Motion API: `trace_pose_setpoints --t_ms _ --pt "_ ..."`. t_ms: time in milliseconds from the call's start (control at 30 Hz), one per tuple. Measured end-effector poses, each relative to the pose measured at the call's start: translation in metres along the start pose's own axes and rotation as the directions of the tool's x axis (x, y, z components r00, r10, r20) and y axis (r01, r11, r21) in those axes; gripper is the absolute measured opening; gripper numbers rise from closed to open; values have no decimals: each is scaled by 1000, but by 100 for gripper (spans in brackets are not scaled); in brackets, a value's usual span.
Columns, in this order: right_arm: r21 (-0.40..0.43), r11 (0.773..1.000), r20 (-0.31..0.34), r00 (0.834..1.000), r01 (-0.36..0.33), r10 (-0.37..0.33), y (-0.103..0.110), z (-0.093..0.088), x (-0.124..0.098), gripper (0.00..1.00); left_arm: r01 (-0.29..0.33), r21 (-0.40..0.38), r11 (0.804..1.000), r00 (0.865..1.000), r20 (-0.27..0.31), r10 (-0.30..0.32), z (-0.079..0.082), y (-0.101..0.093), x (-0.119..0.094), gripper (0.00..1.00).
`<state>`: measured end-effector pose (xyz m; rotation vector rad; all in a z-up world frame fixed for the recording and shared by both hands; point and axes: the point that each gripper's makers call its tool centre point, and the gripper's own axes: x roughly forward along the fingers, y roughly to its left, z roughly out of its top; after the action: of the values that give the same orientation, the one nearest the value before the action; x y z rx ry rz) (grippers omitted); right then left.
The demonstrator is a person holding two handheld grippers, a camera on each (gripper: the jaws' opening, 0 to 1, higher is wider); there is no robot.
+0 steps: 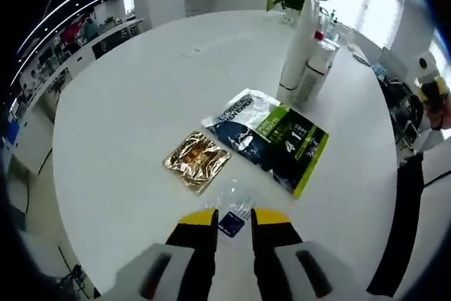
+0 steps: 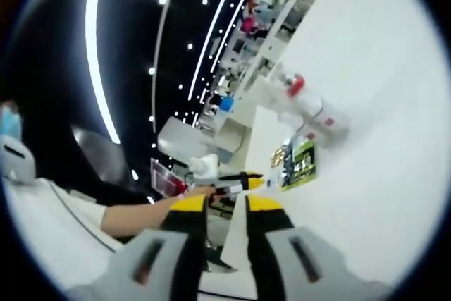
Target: Arrange the skincare products in the storage area until every visible bottle or jar stands upright without overlapping.
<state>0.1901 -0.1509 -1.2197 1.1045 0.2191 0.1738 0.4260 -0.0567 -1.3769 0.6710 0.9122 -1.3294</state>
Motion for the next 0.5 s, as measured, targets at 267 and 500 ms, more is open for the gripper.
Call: trace_pose_setpoints --t_ms 267,500 --pt "-25 1000 30 1000 8 -8 6 7 -9 19 -53 36 998 991 -121 57 -21 12 16 18" --pt "9 999 54 998 35 -36 -4 1 -21 19 -58 31 998 993 -102 61 -13 6 23 18"
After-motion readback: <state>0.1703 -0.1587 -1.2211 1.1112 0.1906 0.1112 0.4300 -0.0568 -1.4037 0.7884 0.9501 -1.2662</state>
